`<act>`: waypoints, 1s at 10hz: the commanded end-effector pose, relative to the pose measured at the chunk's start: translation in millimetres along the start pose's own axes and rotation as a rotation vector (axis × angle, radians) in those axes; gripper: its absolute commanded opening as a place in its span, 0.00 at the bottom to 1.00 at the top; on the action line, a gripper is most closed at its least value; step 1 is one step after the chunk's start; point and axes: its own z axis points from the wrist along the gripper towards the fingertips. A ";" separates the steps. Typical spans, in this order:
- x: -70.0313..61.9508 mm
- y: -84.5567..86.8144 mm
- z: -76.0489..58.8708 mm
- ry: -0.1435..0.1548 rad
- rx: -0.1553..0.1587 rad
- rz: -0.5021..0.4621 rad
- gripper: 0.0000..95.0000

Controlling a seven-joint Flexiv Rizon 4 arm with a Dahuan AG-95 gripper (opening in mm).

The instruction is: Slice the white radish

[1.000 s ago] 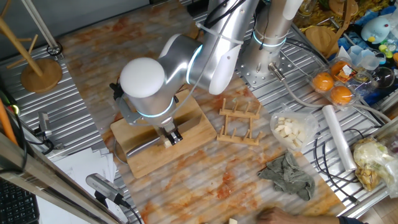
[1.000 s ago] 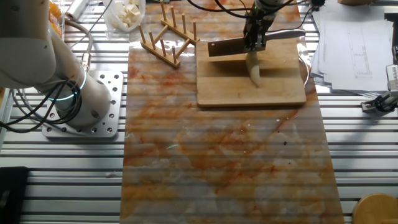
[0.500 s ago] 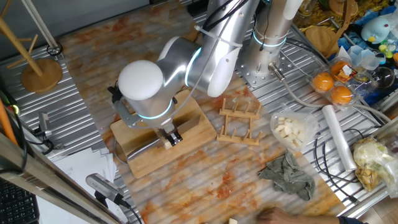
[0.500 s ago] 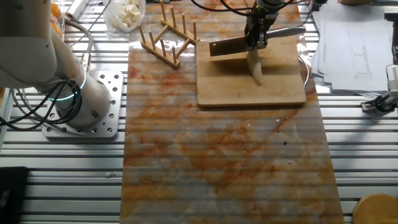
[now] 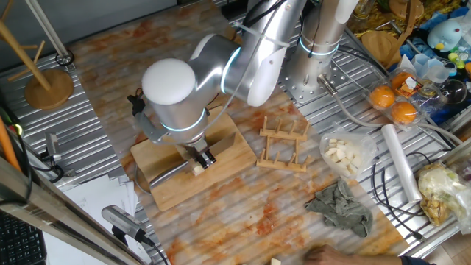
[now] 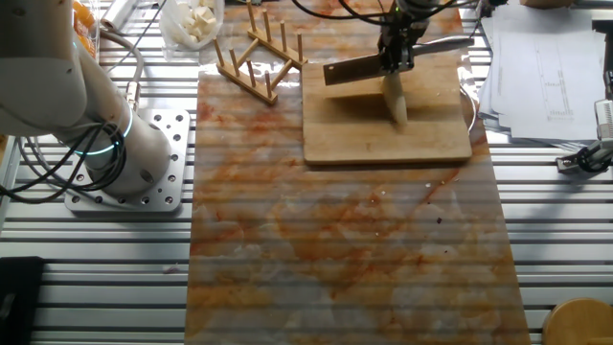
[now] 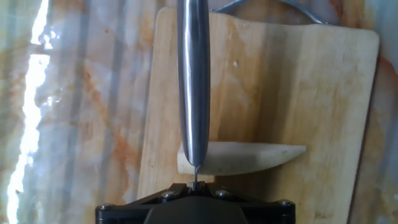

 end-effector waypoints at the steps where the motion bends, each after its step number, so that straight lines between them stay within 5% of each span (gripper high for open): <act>1: -10.2 6.6 13.7 0.022 -0.005 -0.030 0.00; 6: -10.5 14.4 22.0 0.152 0.029 -0.138 0.00; 7: -7.5 15.1 23.8 0.171 0.066 -0.197 0.00; 10: 2.5 17.7 29.7 0.184 0.103 -0.244 0.00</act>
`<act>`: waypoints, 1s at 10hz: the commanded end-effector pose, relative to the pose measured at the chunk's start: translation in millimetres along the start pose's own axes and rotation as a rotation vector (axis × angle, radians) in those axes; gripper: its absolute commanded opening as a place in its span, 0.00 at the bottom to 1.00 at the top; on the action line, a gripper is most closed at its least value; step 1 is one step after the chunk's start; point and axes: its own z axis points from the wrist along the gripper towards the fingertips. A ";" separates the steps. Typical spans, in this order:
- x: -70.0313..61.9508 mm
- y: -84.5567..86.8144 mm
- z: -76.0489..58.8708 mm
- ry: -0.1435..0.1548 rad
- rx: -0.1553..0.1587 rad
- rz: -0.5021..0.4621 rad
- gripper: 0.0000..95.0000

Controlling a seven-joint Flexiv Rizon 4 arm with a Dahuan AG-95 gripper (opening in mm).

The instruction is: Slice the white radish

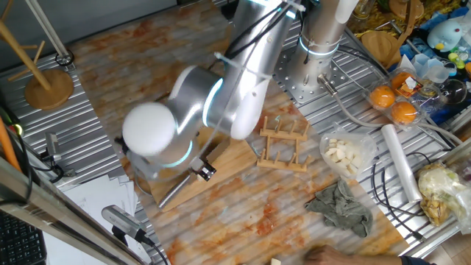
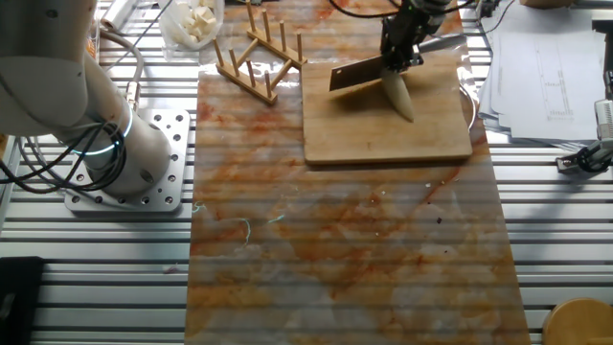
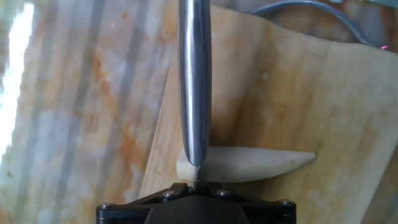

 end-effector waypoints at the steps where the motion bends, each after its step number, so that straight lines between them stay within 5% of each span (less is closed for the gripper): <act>1: 9.6 2.5 12.5 0.006 0.037 -0.040 0.00; 10: 12.5 -4.3 6.7 -0.009 -0.002 -0.042 0.00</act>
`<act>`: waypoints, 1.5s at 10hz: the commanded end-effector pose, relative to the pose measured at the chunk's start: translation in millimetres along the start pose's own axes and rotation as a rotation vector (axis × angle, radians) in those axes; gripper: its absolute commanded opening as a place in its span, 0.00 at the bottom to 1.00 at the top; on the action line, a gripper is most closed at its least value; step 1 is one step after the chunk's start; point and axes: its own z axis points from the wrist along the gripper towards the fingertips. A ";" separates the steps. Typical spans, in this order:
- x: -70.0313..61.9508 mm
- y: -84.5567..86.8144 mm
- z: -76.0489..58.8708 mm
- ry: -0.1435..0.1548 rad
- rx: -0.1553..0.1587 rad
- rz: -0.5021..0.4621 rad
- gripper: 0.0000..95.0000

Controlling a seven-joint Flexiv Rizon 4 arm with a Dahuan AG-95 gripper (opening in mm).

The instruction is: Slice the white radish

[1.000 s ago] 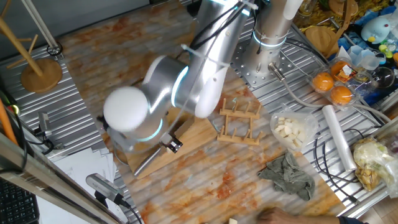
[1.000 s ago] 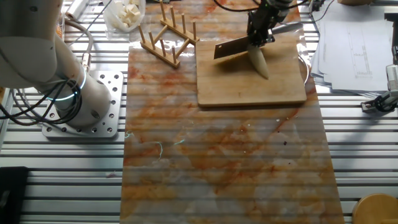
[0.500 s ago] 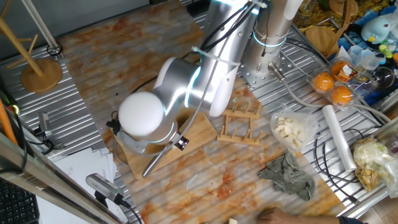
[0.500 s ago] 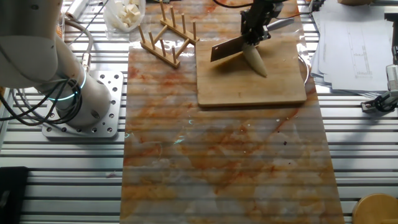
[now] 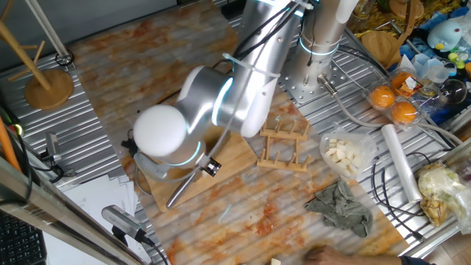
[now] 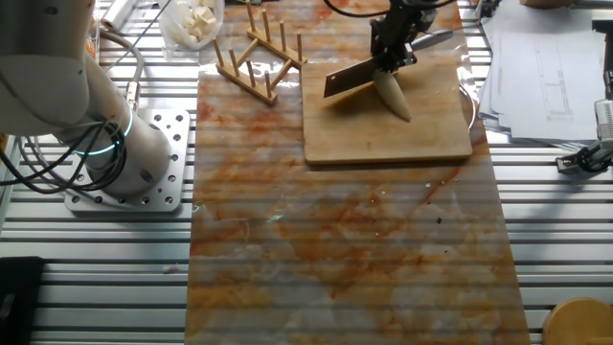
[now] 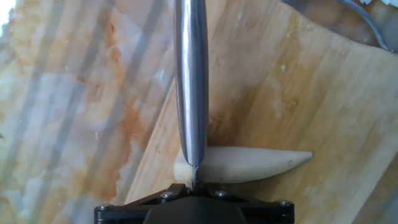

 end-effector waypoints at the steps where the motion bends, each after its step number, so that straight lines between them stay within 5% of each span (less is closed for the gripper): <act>1: 0.5 1.3 2.9 0.001 0.013 -0.002 0.00; 4: -1.7 5.5 6.7 -0.019 0.031 -0.024 0.00; 7: -0.6 5.0 6.3 -0.027 0.015 -0.055 0.00; 8: 0.2 4.4 5.9 -0.051 -0.031 -0.068 0.00; 15: 0.3 4.3 5.9 -0.068 -0.108 -0.110 0.00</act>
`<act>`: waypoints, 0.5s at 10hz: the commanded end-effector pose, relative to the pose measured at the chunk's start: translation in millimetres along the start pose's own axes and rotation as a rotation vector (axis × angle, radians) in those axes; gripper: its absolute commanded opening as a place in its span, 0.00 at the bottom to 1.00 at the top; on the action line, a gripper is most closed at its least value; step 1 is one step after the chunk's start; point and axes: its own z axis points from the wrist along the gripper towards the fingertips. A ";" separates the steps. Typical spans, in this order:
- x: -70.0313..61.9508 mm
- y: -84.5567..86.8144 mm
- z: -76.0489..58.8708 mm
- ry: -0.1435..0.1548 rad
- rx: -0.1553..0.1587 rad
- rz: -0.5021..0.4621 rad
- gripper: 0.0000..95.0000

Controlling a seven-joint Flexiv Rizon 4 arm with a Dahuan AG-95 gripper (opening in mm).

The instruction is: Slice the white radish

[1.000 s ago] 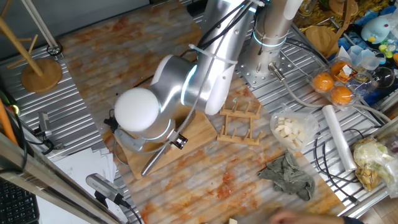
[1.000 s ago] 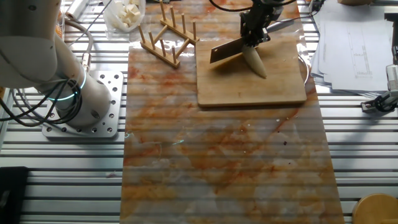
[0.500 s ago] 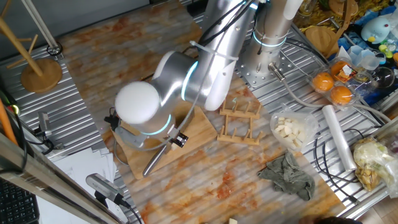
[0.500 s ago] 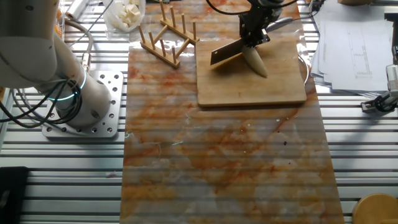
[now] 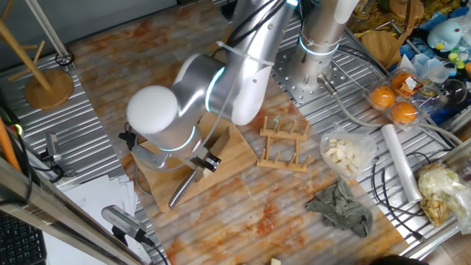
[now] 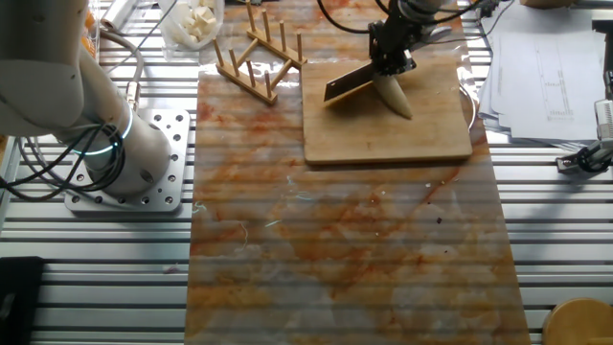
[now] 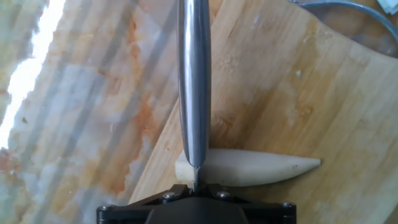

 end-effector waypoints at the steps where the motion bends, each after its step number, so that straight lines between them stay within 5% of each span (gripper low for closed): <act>1: 0.5 1.6 4.2 -0.025 -0.030 -0.016 0.00; 4: 0.6 1.5 4.1 -0.062 -0.072 -0.044 0.00; 5: 0.3 2.0 4.7 -0.091 -0.135 -0.035 0.00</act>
